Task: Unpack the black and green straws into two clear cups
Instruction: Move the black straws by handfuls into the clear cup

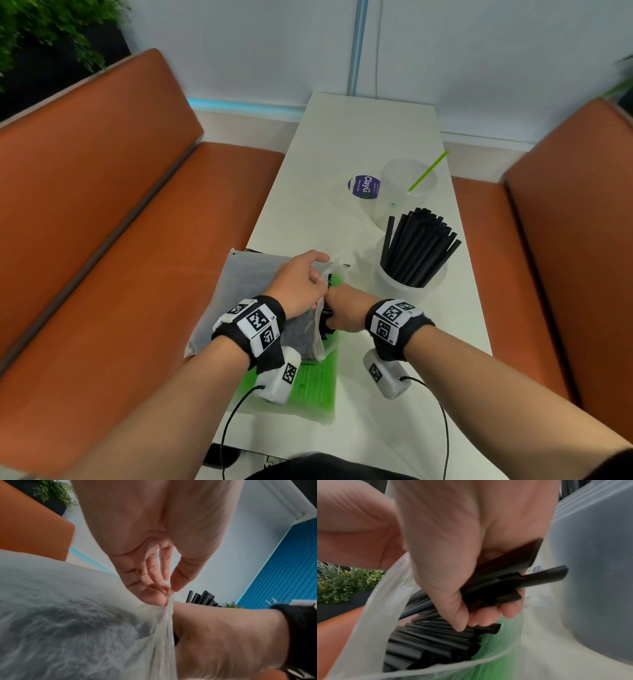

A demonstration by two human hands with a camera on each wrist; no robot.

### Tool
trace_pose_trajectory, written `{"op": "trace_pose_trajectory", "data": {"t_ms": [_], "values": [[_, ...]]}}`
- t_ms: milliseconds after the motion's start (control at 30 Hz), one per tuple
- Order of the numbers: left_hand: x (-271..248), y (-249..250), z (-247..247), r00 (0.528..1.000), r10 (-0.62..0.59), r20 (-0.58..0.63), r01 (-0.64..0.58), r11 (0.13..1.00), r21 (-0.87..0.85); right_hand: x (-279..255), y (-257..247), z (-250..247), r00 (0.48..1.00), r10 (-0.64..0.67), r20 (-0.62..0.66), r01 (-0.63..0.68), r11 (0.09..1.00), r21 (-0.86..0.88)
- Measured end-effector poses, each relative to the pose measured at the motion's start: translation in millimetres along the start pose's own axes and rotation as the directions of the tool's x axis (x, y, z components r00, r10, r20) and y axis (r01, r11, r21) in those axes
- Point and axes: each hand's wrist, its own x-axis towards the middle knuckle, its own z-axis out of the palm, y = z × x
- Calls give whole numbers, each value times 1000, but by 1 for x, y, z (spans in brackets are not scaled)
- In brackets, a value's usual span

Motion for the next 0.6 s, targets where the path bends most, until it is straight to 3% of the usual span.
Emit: {"op": "trace_pose_trajectory", "data": {"t_ms": [367, 600], "values": [[9, -4, 5, 999, -36, -29, 34, 999, -39, -62, 65, 2, 990, 121, -76, -116, 991, 68], [27, -4, 19, 973, -159, -170, 144, 985, -99, -119, 110, 3, 949, 282, -143, -262, 954, 148]]}}
